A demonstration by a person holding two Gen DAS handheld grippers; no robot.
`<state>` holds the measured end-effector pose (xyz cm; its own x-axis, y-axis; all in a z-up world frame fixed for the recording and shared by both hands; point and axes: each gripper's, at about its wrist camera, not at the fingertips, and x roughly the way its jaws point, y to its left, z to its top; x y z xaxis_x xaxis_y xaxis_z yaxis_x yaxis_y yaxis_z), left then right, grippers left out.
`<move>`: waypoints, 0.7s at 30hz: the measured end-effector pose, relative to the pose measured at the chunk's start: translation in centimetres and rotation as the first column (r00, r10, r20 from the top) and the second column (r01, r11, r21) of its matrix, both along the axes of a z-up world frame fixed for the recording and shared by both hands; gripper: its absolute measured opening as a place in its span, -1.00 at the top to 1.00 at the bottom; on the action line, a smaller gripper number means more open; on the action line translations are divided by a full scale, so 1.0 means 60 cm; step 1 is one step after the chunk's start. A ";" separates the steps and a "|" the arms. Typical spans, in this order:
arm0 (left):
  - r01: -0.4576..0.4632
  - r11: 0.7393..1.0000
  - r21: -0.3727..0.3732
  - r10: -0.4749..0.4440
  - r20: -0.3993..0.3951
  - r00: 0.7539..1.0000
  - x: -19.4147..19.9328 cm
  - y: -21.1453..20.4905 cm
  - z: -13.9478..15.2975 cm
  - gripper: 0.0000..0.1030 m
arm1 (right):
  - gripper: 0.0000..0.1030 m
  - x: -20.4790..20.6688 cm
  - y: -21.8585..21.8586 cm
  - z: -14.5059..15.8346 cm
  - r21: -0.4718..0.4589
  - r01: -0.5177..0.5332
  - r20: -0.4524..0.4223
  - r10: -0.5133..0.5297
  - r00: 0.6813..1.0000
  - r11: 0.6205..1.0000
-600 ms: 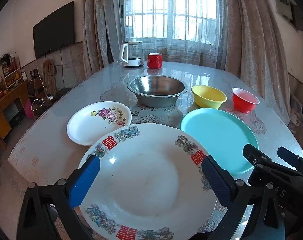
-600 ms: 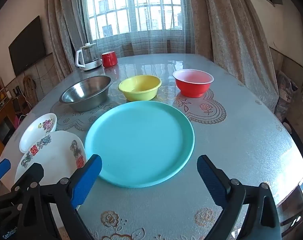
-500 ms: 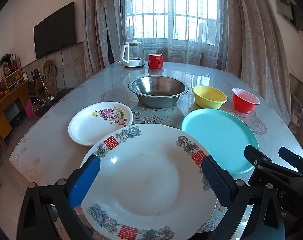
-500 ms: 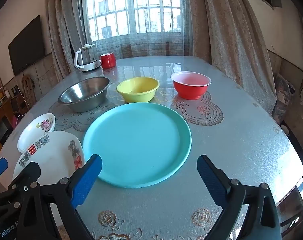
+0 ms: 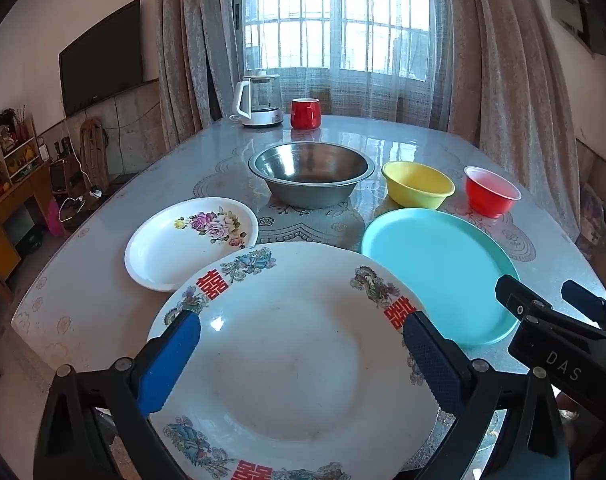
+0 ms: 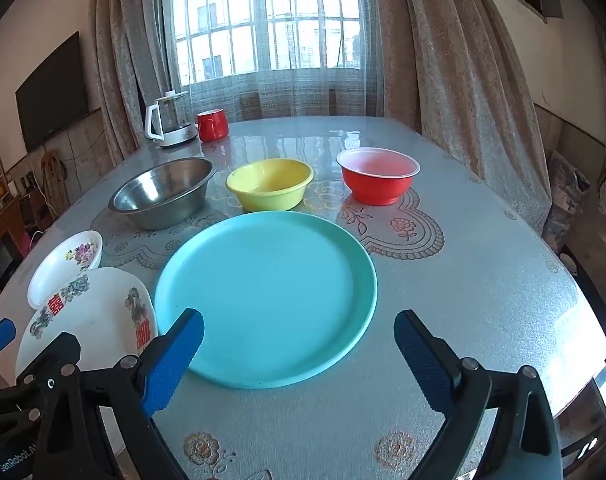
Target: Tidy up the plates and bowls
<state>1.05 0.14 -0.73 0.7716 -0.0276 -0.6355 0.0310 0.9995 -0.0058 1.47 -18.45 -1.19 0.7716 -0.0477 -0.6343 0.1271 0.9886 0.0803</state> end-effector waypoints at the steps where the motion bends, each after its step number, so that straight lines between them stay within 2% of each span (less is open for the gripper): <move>1: -0.001 1.000 0.000 0.001 0.001 1.000 0.001 0.001 0.000 -0.98 | -0.91 0.001 -0.001 0.000 0.000 -0.001 -0.002 0.001 1.000 1.000; 21: -0.004 1.000 0.014 0.004 -0.003 1.000 0.002 0.001 -0.002 -0.98 | -0.91 0.003 -0.004 -0.008 -0.008 0.003 -0.001 -0.003 1.000 1.000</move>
